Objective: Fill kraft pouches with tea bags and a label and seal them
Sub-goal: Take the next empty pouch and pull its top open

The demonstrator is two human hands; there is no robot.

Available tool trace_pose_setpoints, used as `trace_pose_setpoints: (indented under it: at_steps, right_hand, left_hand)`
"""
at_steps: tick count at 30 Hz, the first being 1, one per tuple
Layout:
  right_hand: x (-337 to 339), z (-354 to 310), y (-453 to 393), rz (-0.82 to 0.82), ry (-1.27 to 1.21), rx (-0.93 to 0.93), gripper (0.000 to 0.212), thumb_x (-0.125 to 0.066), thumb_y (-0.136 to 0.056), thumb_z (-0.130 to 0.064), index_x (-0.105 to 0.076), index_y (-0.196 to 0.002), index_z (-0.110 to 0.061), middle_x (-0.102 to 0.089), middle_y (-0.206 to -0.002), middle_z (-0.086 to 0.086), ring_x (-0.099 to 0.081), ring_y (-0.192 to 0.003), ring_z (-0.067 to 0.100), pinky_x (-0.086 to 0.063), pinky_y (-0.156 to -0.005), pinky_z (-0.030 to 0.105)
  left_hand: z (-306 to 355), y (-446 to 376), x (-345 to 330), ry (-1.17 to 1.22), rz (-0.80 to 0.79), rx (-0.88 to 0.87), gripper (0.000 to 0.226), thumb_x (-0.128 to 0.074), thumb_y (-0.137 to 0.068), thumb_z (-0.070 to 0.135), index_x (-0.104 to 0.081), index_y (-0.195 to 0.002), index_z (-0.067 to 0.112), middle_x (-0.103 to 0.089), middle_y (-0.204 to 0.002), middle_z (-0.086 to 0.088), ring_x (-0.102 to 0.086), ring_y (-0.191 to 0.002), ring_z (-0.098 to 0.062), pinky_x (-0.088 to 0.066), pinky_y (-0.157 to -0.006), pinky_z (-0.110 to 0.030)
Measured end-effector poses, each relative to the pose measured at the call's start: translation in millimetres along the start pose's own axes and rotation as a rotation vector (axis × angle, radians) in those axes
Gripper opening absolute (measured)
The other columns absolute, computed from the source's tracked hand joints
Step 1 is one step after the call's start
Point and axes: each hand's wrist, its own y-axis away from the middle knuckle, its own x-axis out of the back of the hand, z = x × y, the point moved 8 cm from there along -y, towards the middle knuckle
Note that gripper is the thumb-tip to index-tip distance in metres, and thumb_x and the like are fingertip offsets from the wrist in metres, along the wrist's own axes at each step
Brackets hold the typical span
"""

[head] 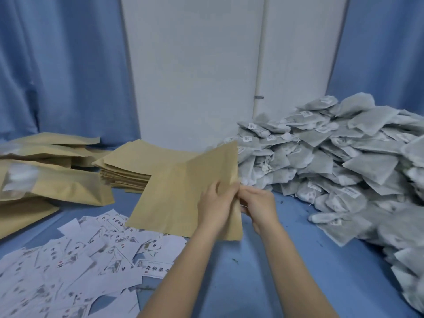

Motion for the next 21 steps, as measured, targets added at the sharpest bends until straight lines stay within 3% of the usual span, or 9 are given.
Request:
trace_pose_setpoints:
  at_steps: [2, 5, 7, 11, 14, 15, 17, 19, 21]
  right_hand:
    - [-1.4, -2.2, 3.2, -0.008, 0.011, 0.034, 0.012, -0.064, -0.079, 0.002, -0.075, -0.076, -0.005, -0.07, -0.08, 0.019, -0.062, -0.074, 0.023, -0.053, -0.074, 0.037]
    - [-1.4, -6.2, 5.8, -0.032, 0.016, 0.066, 0.018, -0.068, -0.076, 0.0, -0.076, -0.067, -0.013, -0.072, -0.073, 0.012, -0.065, -0.067, 0.016, -0.056, -0.065, 0.027]
    - [0.9, -7.6, 4.9, -0.049, 0.003, 0.07, 0.01, -0.071, -0.075, -0.003, -0.076, -0.07, -0.011, -0.072, -0.071, 0.009, -0.066, -0.064, 0.014, -0.053, -0.06, 0.021]
    - [4.7, -2.7, 3.8, -0.102, -0.079, 0.029, 0.005, -0.075, -0.073, -0.003, -0.075, -0.078, -0.005, -0.073, -0.078, 0.011, -0.07, -0.073, 0.016, -0.054, -0.065, 0.018]
    - [-0.3, 6.9, 5.1, -0.175, -0.118, -0.025, 0.004, -0.071, -0.076, -0.004, -0.074, -0.076, -0.006, -0.073, -0.076, 0.008, -0.069, -0.068, 0.012, -0.052, -0.06, 0.017]
    - [-2.0, 9.6, 5.5, -0.199, -0.142, -0.048, 0.006, -0.069, -0.078, -0.006, -0.074, -0.075, -0.007, -0.073, -0.075, 0.008, -0.068, -0.067, 0.012, -0.053, -0.059, 0.018]
    - [-2.1, 14.3, 5.1, -0.229, -0.211, -0.092, 0.008, -0.066, -0.082, -0.009, -0.073, -0.078, -0.008, -0.072, -0.075, 0.006, -0.068, -0.067, 0.01, -0.052, -0.057, 0.019]
    - [0.4, 17.0, 4.2, -0.23, -0.266, -0.108, 0.008, -0.064, -0.085, -0.012, -0.071, -0.084, -0.007, -0.072, -0.075, 0.004, -0.068, -0.067, 0.01, -0.052, -0.057, 0.019]
    - [5.0, 17.1, 2.1, -0.168, -0.196, -0.038, 0.01, -0.066, -0.084, -0.013, -0.071, -0.088, -0.005, -0.072, -0.079, 0.005, -0.066, -0.07, 0.011, -0.052, -0.06, 0.021]
  left_hand:
    - [1.6, -2.2, -3.5, -0.002, 0.101, -0.013, 0.067, -0.061, -0.081, 0.055, -0.047, -0.136, 0.019, -0.052, -0.135, -0.001, -0.047, -0.126, -0.019, -0.034, -0.095, -0.025]
    - [5.3, 0.3, -1.5, 0.041, 0.239, -0.058, 0.06, -0.063, -0.08, 0.056, -0.055, -0.127, 0.02, -0.062, -0.123, 0.003, -0.056, -0.116, -0.016, -0.041, -0.095, -0.028]
    - [3.2, 2.5, -1.4, 0.119, 0.26, -0.063, 0.055, -0.066, -0.079, 0.056, -0.06, -0.123, 0.022, -0.064, -0.119, 0.006, -0.057, -0.113, -0.012, -0.042, -0.097, -0.027]
    - [-2.8, 0.2, -0.5, 0.232, 0.268, -0.071, 0.038, -0.071, -0.079, 0.045, -0.07, -0.108, 0.02, -0.071, -0.104, 0.005, -0.064, -0.101, -0.011, -0.047, -0.097, -0.033]
    - [0.9, -1.5, -1.9, 0.205, 0.298, -0.137, 0.025, -0.067, -0.085, 0.036, -0.072, -0.098, 0.015, -0.072, -0.087, 0.006, -0.066, -0.086, -0.01, -0.048, -0.081, -0.016]
    - [2.4, -0.8, -2.5, 0.201, 0.308, -0.154, 0.023, -0.065, -0.086, 0.035, -0.072, -0.092, 0.013, -0.069, -0.077, 0.01, -0.063, -0.076, -0.005, -0.045, -0.071, -0.011]
    - [3.3, 1.1, -3.2, 0.193, 0.33, -0.183, 0.027, -0.062, -0.089, 0.033, -0.065, -0.074, 0.01, -0.056, -0.056, 0.008, -0.049, -0.056, -0.003, -0.041, -0.061, -0.017]
    - [4.4, 2.5, -5.4, 0.16, 0.327, -0.208, 0.035, -0.057, -0.091, 0.03, -0.055, -0.062, 0.01, -0.047, -0.049, 0.004, -0.039, -0.052, -0.008, -0.038, -0.059, -0.024]
    - [9.2, 5.4, -9.1, 0.061, 0.313, -0.255, 0.039, -0.053, -0.093, 0.028, -0.047, -0.057, 0.015, -0.047, -0.046, 0.007, -0.039, -0.05, -0.008, -0.032, -0.053, -0.02]
